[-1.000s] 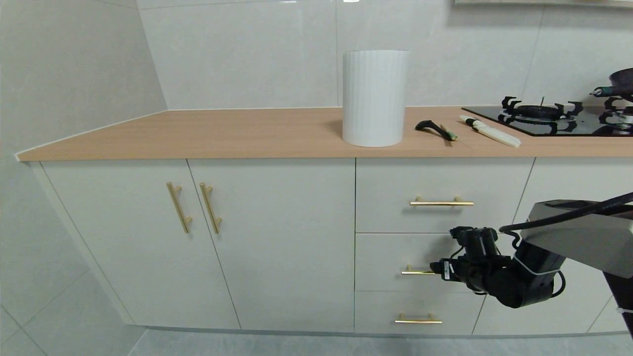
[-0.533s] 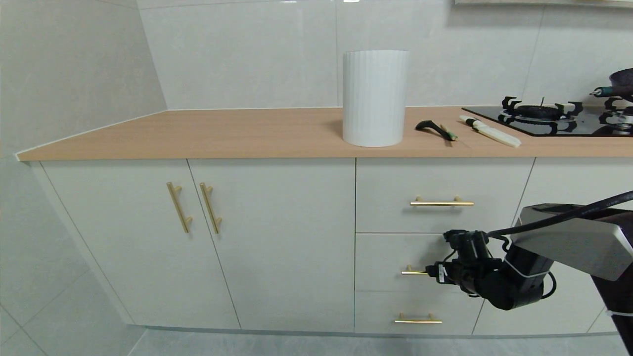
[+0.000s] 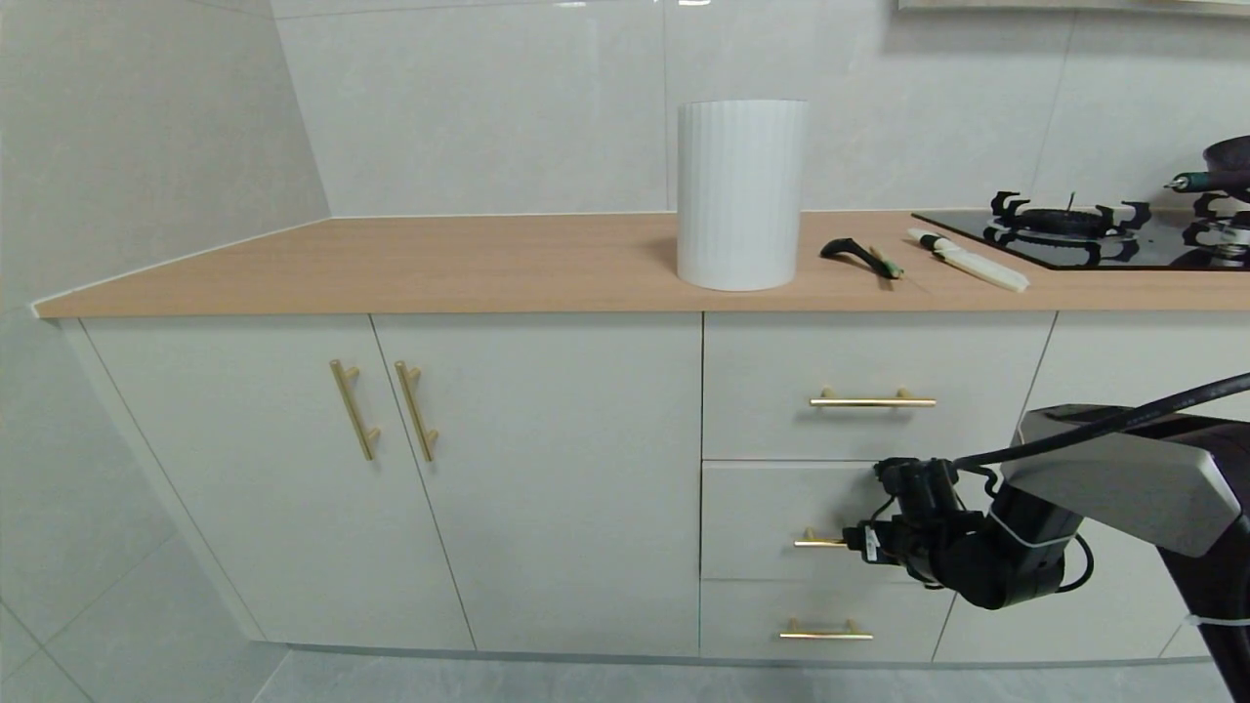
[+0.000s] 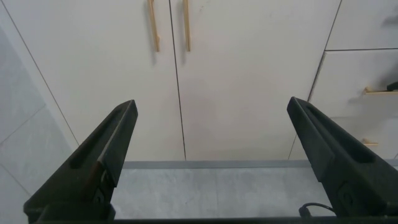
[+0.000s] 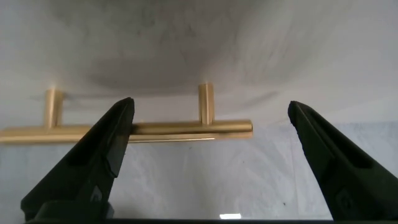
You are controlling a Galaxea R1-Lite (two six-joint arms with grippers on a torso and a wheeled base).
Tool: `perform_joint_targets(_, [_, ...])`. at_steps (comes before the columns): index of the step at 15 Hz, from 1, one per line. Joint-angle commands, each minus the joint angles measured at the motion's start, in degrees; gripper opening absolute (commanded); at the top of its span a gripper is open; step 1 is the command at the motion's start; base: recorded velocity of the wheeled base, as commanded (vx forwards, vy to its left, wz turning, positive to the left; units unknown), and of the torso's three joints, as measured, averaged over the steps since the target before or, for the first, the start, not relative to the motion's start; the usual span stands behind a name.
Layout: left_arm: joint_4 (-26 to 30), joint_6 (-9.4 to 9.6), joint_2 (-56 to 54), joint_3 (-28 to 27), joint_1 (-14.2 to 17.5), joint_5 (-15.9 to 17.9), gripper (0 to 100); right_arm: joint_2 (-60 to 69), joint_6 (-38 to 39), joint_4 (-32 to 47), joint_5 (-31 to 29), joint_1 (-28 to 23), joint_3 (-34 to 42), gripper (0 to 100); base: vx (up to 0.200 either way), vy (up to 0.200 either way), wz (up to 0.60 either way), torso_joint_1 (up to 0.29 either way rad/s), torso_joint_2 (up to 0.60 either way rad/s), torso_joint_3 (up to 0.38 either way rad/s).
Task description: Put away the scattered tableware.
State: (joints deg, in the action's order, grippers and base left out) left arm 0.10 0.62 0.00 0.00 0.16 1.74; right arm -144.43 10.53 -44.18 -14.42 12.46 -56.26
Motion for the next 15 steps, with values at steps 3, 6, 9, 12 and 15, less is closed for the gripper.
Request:
perform_joint_targets(3, [-0.01,-0.01,0.00,0.00,0.02,0.01,100,0.29,-0.16,0.32,0.01,0.02,0.27,100,0.000,0.000,0.00,0.000,0.00,0.000])
perform_joint_targets(6, [-0.01,-0.01,0.00,0.00,0.02,0.01,100,6.97,-0.34,4.28,0.71,0.55,4.76,100,0.000,0.000,0.00,0.000,0.00,0.000])
perform_joint_targets(9, [-0.01,-0.01,0.00,0.00,0.02,0.01,100,24.38,-0.16,28.45,6.77,4.24,6.16,100,0.000,0.000,0.00,0.000,0.00,0.000])
perform_joint_targets(12, [-0.01,-0.01,0.00,0.00,0.02,0.01,100,39.14,0.01,39.34,7.39,6.61,6.69,100,0.000,0.000,0.00,0.000,0.00,0.000])
perform_joint_targets(15, [-0.01,-0.01,0.00,0.00,0.02,0.01,100,46.08,0.10,39.78,6.95,7.67,7.57,100,0.000,0.000,0.00,0.000,0.00,0.000])
